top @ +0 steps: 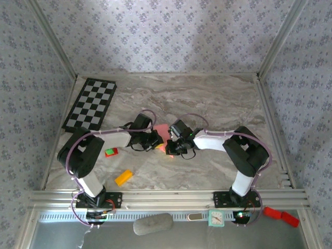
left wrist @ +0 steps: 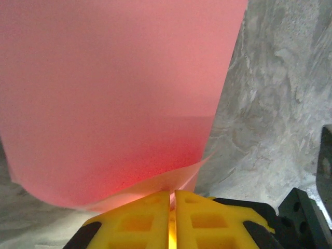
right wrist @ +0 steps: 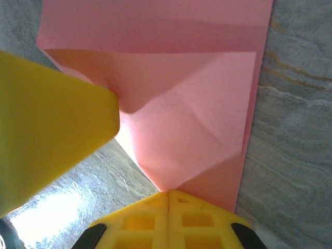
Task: Fold a paper plane with a square sheet of paper (pick it up from the middle)
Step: Third fold the triangle at the center of the table.
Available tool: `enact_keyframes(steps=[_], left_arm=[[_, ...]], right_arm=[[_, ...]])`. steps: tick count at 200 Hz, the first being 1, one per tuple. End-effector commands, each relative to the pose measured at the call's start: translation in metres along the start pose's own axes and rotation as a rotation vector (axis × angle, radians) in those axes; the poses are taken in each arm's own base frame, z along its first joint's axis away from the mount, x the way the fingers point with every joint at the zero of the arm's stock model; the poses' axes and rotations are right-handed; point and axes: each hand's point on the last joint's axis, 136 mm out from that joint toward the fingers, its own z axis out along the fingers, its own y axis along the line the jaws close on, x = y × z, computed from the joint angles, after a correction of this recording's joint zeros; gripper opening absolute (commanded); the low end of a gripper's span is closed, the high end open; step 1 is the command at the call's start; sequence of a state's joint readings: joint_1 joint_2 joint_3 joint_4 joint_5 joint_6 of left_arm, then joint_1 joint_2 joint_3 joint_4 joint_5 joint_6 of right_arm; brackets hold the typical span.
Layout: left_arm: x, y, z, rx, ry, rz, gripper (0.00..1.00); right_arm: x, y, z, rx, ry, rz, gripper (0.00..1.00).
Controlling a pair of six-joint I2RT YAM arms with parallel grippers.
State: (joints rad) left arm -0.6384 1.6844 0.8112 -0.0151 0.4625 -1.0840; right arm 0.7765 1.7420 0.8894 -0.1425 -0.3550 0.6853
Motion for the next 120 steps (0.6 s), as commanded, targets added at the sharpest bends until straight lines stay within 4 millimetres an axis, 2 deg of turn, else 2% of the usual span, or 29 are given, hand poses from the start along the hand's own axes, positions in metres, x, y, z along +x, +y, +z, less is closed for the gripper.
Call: enact_keyframes(steps=[1, 67, 120], left_arm=[[0.006, 0.003, 0.003, -0.021, 0.021, 0.029, 0.09], [0.005, 0.016, 0.013, -0.063, 0.028, 0.016, 0.08], [0.004, 0.026, 0.016, -0.100, 0.027, 0.008, 0.07]], right_arm=[[0.012, -0.016, 0.006, 0.060, 0.058, 0.039, 0.00], [0.008, -0.009, 0.003, 0.034, 0.047, 0.025, 0.00], [-0.009, 0.026, -0.019, -0.095, -0.021, -0.058, 0.01]])
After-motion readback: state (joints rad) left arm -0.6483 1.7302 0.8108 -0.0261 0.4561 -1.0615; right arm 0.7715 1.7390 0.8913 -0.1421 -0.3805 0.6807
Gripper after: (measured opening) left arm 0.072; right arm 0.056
